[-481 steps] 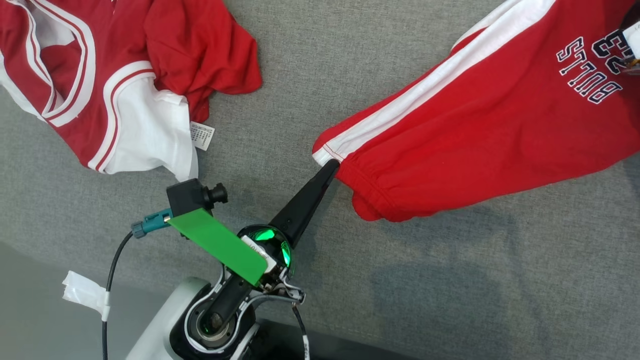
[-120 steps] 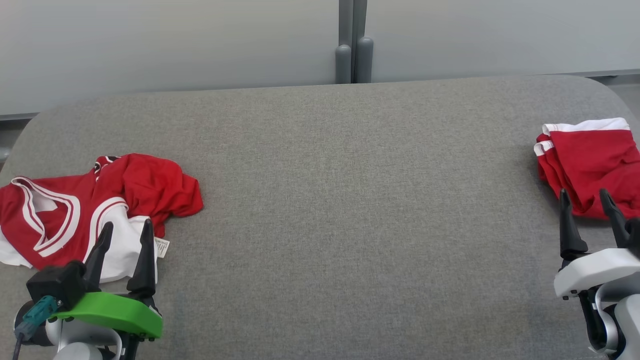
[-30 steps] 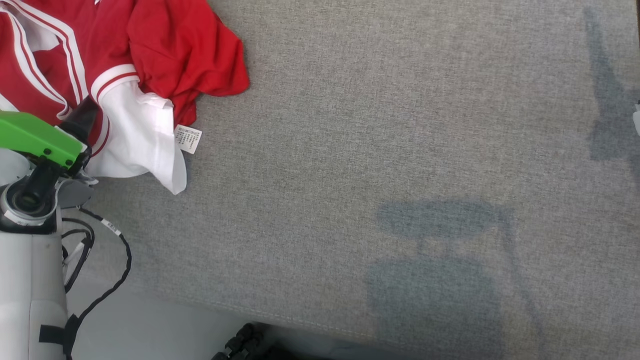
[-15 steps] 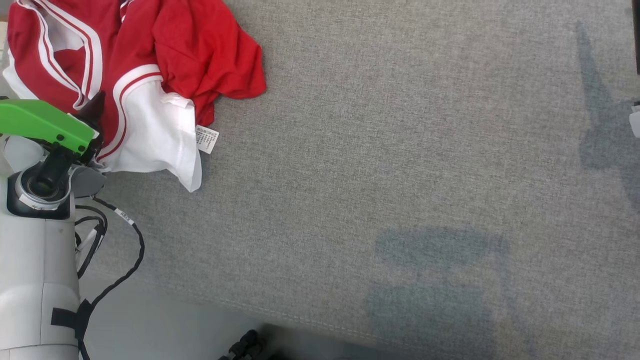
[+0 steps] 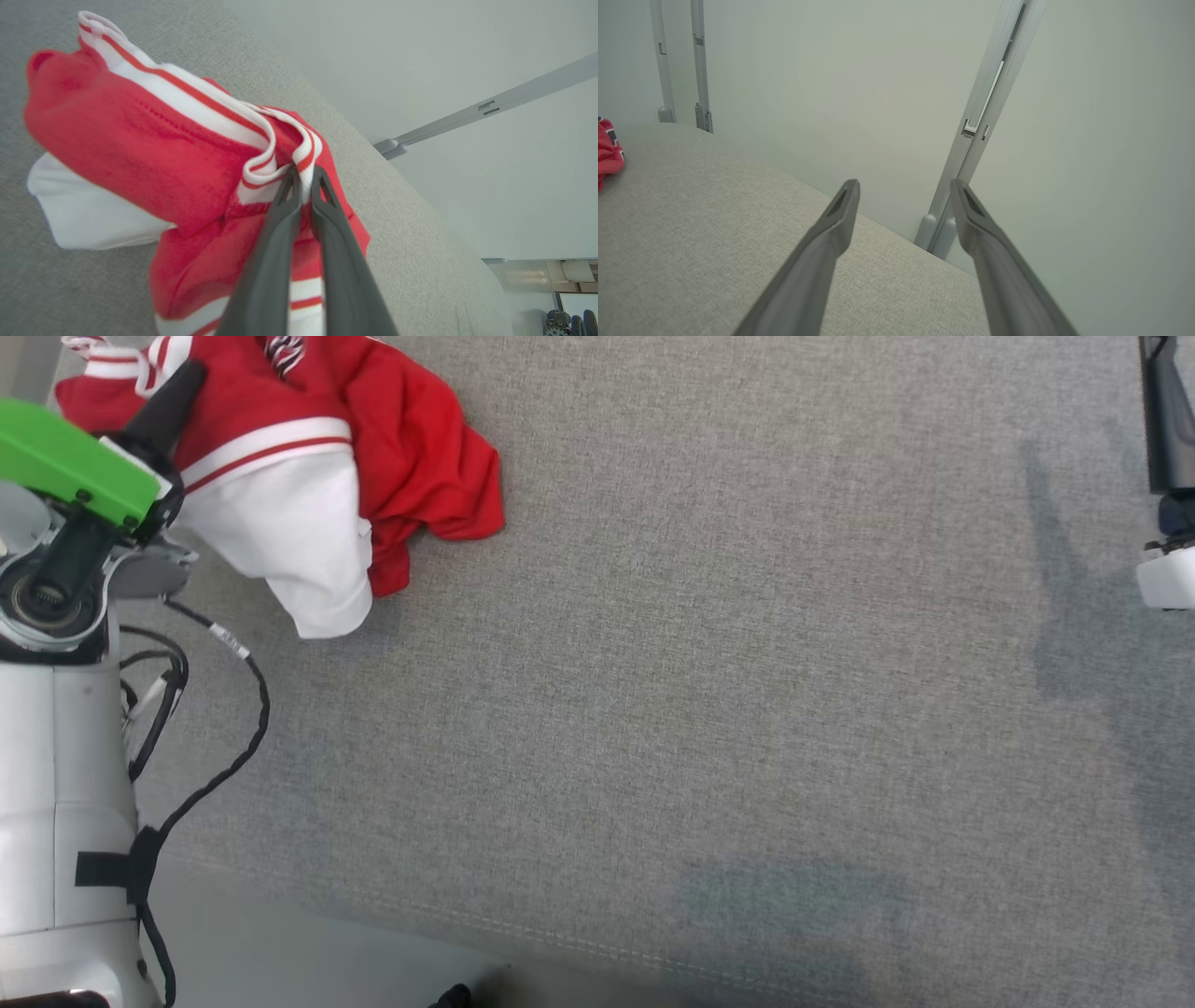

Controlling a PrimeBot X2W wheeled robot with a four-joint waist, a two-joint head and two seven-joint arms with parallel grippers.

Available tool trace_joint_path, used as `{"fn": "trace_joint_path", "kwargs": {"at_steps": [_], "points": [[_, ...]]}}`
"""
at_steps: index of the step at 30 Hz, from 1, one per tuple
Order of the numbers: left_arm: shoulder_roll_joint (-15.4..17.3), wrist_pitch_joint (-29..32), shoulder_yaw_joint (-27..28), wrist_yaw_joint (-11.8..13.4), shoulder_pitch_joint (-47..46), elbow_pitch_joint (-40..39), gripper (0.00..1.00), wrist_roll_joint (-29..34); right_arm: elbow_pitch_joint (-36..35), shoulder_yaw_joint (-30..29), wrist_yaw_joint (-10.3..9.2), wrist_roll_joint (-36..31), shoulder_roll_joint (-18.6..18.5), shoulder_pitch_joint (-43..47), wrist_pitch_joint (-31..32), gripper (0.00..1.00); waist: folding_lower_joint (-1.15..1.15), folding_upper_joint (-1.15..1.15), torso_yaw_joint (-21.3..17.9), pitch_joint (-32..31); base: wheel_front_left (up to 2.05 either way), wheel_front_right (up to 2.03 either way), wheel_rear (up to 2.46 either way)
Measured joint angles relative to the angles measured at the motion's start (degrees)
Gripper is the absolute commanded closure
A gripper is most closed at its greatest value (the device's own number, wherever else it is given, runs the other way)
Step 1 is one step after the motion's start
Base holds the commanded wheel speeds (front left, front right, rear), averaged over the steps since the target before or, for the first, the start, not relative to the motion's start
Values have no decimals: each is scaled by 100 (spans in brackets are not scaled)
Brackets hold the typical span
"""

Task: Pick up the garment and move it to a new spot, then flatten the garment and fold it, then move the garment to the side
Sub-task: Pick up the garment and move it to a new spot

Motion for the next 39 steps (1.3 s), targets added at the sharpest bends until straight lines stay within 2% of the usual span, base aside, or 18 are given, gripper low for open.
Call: {"fn": "trace_joint_path", "kwargs": {"at_steps": [5, 10, 14, 20, 23, 29, 34, 37, 39], "points": [[-99, 211, -267, -244, -231, -390, 100, -33, 129, 163, 0, 20, 183, 16, -127, 0, 0, 0, -55, -195, 0, 0, 0], [-407, 563, -590, -382, -484, -857, 100, -164, 277, 385, 0, 111, 455, 35, -307, 0, 0, 0, -162, -456, 0, 0, 0], [-559, 867, -831, -389, -600, -1169, 100, -236, 369, 558, 1, 157, 655, 79, -394, 0, -1, 0, -277, -621, 0, 0, 0], [-686, 1452, -1152, -341, -617, -1592, 100, -669, 464, 733, 1, 203, 944, 83, -535, 0, -1, 0, -548, -801, 0, 0, 0], [-760, 1829, -1485, -330, -607, -1741, 100, -896, 550, 804, 1, 203, 1038, 83, -597, 0, 0, 0, -703, -886, 0, 0, 0], [-777, 2630, -2184, -336, -378, -2184, 100, -1499, 703, 879, 1, 202, 1110, 84, -680, 0, -1, 0, -1045, -1067, 0, 0, 0], [-761, 3193, -2665, -482, -70, -2540, 100, -1901, 836, 965, 0, 202, 1258, 87, -728, 0, 0, 0, -1365, -1234, 0, 0, 0], [-743, 3564, -2932, -488, 153, -2718, 100, -2012, 845, 1066, 16, 202, 1322, 87, -728, 0, -1, 0, -1576, -1327, 0, 0, 0], [-689, 3789, -3125, -600, 285, -2830, 100, -2012, 860, 1096, 18, 203, 1361, 87, -728, 0, -1, 0, -1724, -1379, 0, 0, 0]]}}
